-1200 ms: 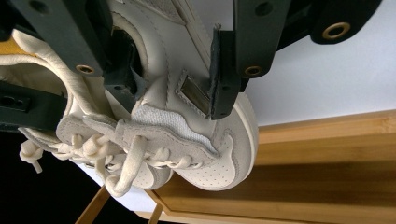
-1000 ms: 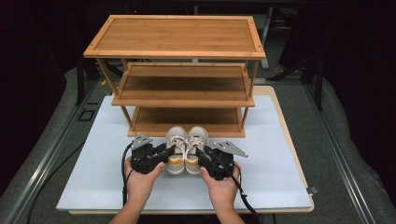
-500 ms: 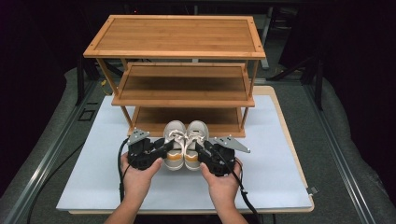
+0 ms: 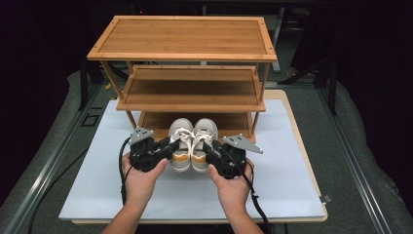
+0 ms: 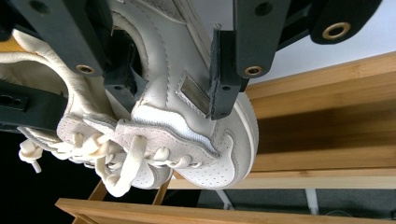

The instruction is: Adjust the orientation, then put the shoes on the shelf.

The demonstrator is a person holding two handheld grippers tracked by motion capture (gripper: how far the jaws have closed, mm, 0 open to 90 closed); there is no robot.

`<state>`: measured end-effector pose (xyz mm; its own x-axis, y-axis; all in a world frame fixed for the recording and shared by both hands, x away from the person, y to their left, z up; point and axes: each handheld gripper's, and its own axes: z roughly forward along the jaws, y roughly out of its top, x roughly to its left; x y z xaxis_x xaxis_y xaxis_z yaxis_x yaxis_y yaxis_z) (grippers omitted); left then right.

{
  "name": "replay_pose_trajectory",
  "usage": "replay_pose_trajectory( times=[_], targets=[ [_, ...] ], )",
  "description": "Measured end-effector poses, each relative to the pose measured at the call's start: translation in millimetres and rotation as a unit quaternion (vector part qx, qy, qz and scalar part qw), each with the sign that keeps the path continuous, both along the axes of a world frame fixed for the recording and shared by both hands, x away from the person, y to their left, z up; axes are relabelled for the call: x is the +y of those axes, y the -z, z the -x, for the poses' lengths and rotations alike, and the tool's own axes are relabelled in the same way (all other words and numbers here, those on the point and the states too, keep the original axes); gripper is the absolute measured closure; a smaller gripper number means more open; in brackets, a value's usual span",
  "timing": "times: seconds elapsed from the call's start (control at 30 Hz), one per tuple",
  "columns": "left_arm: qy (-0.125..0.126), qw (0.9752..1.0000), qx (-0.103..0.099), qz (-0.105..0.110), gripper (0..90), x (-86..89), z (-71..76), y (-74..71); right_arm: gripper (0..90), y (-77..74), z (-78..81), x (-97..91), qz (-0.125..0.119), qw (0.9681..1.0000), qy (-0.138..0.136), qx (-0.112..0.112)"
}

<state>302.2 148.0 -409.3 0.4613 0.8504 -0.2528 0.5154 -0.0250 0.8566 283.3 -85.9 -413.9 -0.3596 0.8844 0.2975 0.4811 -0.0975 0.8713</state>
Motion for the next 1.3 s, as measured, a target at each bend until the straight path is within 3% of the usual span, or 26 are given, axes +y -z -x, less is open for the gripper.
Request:
replay_pose_trajectory(
  times=[0.17, 0.53, 1.3],
  targets=[
    [0.000, 1.0000, 0.000, 0.002, 60.7, -0.2, -2.0, -3.9, 63.5, -4.0, -2.4, -0.9, 0.001, 1.0000, -0.002, 0.006],
    [0.004, 0.9999, -0.010, -0.005, 60.8, -1.8, -5.2, -20.3, 63.5, -18.3, -4.6, -1.9, 0.006, 1.0000, -0.003, -0.004],
    [0.006, 0.9998, -0.021, 0.003, 60.8, -2.6, -17.2, -45.1, 63.4, -46.3, -15.0, -2.4, 0.009, 0.9997, -0.004, -0.021]
  ],
)
